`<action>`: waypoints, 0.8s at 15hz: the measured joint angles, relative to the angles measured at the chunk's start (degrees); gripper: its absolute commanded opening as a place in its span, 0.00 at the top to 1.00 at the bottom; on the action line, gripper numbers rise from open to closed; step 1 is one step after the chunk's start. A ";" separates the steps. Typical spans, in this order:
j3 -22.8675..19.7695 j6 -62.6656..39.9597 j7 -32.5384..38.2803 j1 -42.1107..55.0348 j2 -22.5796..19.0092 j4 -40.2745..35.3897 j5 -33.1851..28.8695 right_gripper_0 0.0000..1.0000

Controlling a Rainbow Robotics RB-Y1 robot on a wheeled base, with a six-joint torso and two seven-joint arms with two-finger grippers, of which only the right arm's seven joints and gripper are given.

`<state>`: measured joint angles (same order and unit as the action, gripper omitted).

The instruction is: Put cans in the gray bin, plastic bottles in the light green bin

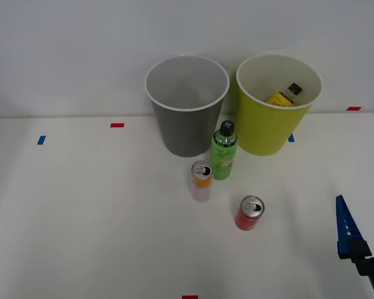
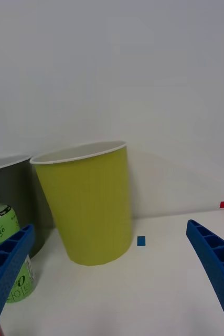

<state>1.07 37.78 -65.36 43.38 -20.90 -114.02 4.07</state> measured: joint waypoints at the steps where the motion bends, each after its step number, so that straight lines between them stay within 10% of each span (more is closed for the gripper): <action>1: -0.06 2.14 -0.48 0.06 0.64 2.13 -0.31 0.00; 12: -2.65 12.37 12.26 10.08 9.07 7.30 -14.14 0.00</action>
<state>-1.59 50.16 -53.10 53.47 -11.82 -106.72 -10.07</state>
